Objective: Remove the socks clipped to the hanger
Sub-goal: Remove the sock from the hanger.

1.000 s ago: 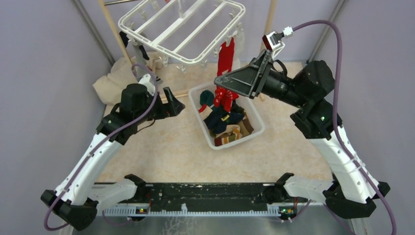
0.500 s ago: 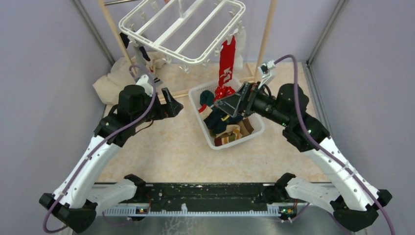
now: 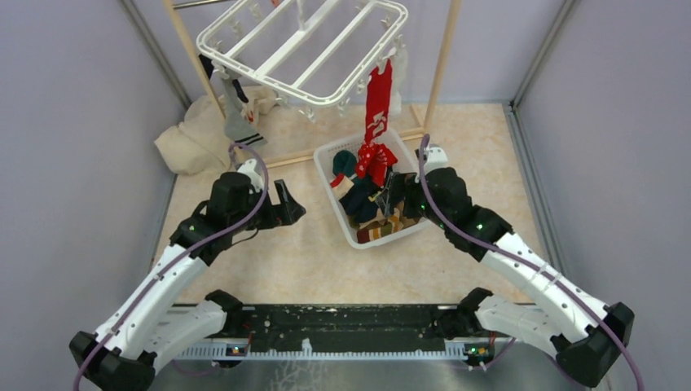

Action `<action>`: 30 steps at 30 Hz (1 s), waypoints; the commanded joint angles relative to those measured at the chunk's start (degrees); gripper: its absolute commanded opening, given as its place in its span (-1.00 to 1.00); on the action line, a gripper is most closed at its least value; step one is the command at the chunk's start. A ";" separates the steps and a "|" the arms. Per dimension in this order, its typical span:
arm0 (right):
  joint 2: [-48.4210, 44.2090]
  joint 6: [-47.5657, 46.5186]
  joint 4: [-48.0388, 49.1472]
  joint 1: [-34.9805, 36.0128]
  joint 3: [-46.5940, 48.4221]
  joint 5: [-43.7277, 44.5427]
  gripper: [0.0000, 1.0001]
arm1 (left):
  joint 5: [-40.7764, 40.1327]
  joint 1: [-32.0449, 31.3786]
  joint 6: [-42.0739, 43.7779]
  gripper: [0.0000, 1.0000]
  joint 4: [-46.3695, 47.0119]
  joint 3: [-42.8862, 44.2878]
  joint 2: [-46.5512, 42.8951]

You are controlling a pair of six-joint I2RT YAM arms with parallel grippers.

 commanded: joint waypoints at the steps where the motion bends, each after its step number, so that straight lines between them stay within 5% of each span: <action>1: 1.11 -4.32 7.99 -1.10 -1.37 6.68 0.94 | 1.23 -0.38 -0.19 0.98 5.75 -1.25 -2.25; 9: 13.34 -2.79 27.50 -16.32 0.24 -8.57 0.96 | 0.25 -0.39 3.54 0.98 12.18 1.50 2.17; 18: 28.41 -5.13 49.18 -20.30 5.36 -23.00 0.95 | 1.98 -0.33 4.48 0.98 17.17 -0.56 1.10; 30: 42.03 -4.81 58.63 -20.92 14.23 -21.53 0.97 | 1.22 -0.34 5.90 0.98 16.18 -0.21 0.57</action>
